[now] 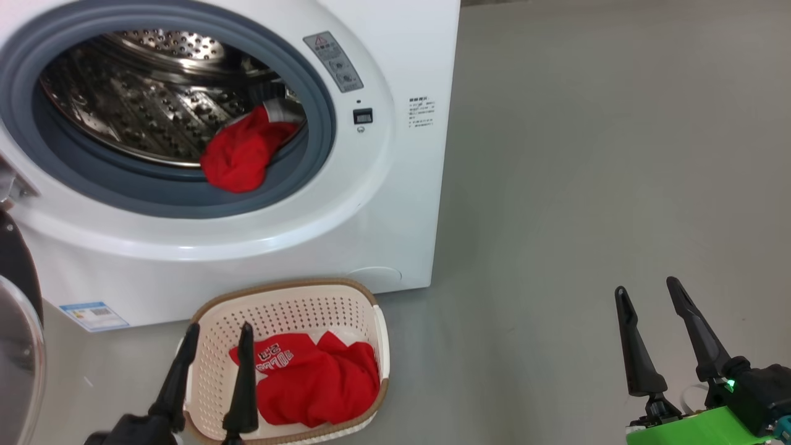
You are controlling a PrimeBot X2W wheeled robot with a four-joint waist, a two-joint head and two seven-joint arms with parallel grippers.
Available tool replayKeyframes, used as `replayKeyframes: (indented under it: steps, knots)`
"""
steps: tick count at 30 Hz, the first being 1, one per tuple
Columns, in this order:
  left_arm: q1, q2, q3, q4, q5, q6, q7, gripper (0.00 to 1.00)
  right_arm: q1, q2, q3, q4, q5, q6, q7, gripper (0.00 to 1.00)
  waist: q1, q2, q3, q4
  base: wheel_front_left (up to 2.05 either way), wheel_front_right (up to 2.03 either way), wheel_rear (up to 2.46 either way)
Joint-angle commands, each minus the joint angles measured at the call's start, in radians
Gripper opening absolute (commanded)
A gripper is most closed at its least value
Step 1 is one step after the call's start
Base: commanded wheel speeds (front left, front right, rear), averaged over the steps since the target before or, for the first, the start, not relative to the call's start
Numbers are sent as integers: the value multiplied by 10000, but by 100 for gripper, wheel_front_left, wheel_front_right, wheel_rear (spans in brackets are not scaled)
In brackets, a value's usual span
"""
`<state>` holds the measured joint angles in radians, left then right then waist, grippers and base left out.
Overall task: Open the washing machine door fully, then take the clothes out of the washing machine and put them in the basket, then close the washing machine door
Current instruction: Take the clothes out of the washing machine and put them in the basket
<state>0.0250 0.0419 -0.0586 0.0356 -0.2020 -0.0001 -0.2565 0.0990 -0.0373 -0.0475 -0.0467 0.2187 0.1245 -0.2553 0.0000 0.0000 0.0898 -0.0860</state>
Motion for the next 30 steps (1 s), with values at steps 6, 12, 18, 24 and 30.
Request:
replayKeyframes:
  steps: [6, 12, 18, 24, 30]
  knots:
    - [-1002, 83, 236, -82, 110, -13, -53, 100, -553, -129, 410, -369, -125, 62, -65, 100, 0, 0, 840, 101, 0, 0, 0]
    - [-1772, 125, 249, 50, 183, -32, -53, 100, -871, -129, 538, -428, -79, 62, -65, 100, 0, 0, 1636, 175, 0, 0, 0]
    - [-2854, 440, 482, 551, 225, -144, -53, 100, -1230, -129, 602, -444, -87, 62, -65, 100, 0, 0, 2292, 173, 0, 0, 0]
    - [-3888, 658, 714, 1143, 108, -92, 12, 100, -1480, -129, 693, -458, -62, 62, -65, 100, 0, 0, 2735, 121, 0, 0, 0]
    - [-5203, 924, 868, 1873, -223, -270, 382, 100, -1717, -129, 757, -438, -43, 62, -65, 100, 0, 0, 3223, -11, 0, 0, 0]
